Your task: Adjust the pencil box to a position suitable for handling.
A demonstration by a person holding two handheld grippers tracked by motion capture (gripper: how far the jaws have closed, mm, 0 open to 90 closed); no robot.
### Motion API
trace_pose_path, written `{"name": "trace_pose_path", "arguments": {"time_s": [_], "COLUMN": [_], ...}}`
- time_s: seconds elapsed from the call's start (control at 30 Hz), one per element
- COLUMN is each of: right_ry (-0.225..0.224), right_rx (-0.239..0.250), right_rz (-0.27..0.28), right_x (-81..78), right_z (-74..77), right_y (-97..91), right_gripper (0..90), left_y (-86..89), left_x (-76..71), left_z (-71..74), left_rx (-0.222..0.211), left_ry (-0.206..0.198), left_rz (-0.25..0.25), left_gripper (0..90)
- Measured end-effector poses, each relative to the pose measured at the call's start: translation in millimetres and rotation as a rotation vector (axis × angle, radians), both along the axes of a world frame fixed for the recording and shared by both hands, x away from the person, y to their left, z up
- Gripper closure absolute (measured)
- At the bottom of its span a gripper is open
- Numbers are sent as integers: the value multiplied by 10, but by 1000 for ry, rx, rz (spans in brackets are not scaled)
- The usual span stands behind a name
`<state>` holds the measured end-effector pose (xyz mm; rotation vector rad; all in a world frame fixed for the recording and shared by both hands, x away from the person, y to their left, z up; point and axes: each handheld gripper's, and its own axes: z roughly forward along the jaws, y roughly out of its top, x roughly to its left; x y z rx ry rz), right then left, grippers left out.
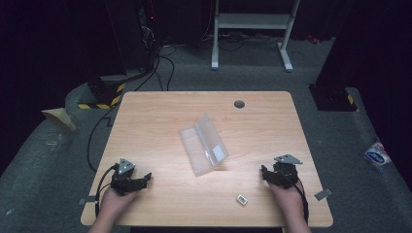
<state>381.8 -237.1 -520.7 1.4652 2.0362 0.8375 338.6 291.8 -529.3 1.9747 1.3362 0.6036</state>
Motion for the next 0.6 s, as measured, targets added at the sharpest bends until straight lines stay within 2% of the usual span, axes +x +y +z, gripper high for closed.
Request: {"name": "trace_pose_path", "arguments": {"time_s": [0.17, 0.23, 0.27, 0.3, 0.37, 0.5, 0.6], "right_ry": [-24, -32, -49, -49, -58, -97, -96], "right_rx": [2, 20, 55, 55, 95, 77, 67], "right_rz": [12, 15, 10, 10, 5, 34, 51], "right_x": [-56, -81, -97, -97, -108, -69, -39], "right_z": [53, 92, 132, 132, 168, 243, 262], "right_y": [58, 75, 86, 86, 93, 180, 230], "right_gripper": [313, 314, 320, 320, 334, 347, 346], "left_y": [-2, -1, -2, -2, -2, -18, -18], "left_x": [15, 16, 16, 16, 16, 7, 12], "left_z": [-2, -2, -2, -2, -2, -1, -2], "left_rx": [2, 2, 2, 3, 2, 4, 6], "left_ry": [13, 13, 13, 13, 13, 11, 10], "left_rz": [20, 21, 21, 21, 21, 13, 9], "left_gripper": [149, 148, 148, 148, 148, 155, 149]}}
